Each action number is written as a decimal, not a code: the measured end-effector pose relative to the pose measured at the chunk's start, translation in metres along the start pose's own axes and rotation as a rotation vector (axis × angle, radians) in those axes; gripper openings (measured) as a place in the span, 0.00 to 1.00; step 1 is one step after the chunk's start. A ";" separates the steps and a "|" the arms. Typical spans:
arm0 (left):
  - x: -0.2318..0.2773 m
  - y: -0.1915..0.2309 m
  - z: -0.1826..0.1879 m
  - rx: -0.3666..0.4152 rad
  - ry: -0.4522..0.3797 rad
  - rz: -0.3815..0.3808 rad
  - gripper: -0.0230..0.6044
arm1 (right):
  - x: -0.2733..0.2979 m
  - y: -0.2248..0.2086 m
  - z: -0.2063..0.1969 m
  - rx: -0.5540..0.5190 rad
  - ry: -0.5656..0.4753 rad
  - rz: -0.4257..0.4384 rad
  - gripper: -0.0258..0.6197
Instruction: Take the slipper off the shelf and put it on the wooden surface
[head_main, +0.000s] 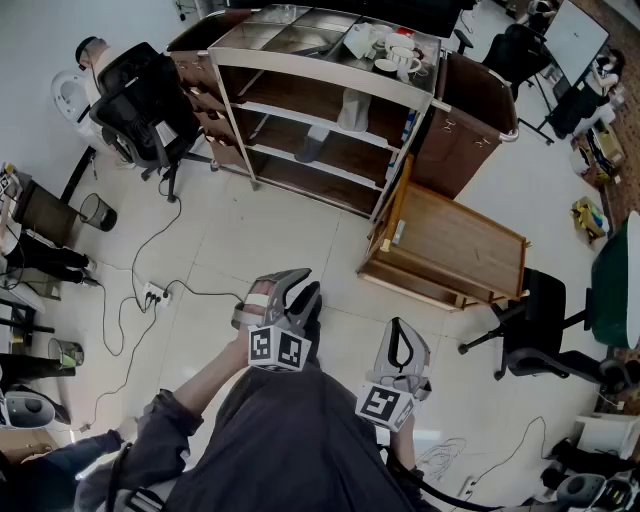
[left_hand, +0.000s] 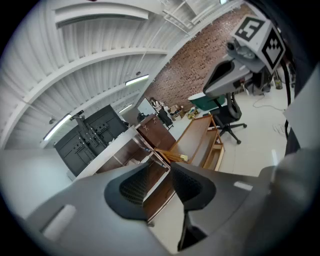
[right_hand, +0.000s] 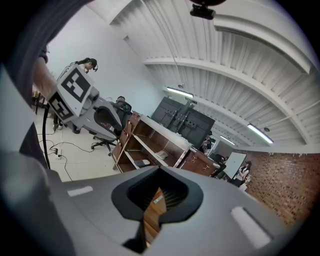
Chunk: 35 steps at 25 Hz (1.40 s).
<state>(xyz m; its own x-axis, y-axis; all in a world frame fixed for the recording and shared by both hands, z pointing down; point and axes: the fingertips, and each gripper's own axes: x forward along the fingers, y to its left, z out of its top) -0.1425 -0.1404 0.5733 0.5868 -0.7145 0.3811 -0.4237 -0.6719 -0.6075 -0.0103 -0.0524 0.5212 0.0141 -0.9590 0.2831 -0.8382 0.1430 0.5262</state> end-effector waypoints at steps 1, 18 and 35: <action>0.020 0.008 -0.005 0.024 0.003 0.010 0.30 | 0.010 -0.003 -0.002 -0.002 0.009 0.004 0.04; 0.489 0.190 -0.131 0.368 0.301 0.043 0.52 | 0.192 -0.110 -0.028 0.024 0.320 -0.058 0.04; 0.545 0.215 -0.152 0.485 0.360 0.050 0.17 | 0.228 -0.151 -0.042 0.040 0.368 -0.072 0.04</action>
<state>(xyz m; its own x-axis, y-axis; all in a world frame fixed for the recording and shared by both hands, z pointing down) -0.0188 -0.7037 0.7564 0.2681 -0.8207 0.5046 -0.0323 -0.5311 -0.8467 0.1424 -0.2826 0.5401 0.2627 -0.8129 0.5198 -0.8486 0.0618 0.5255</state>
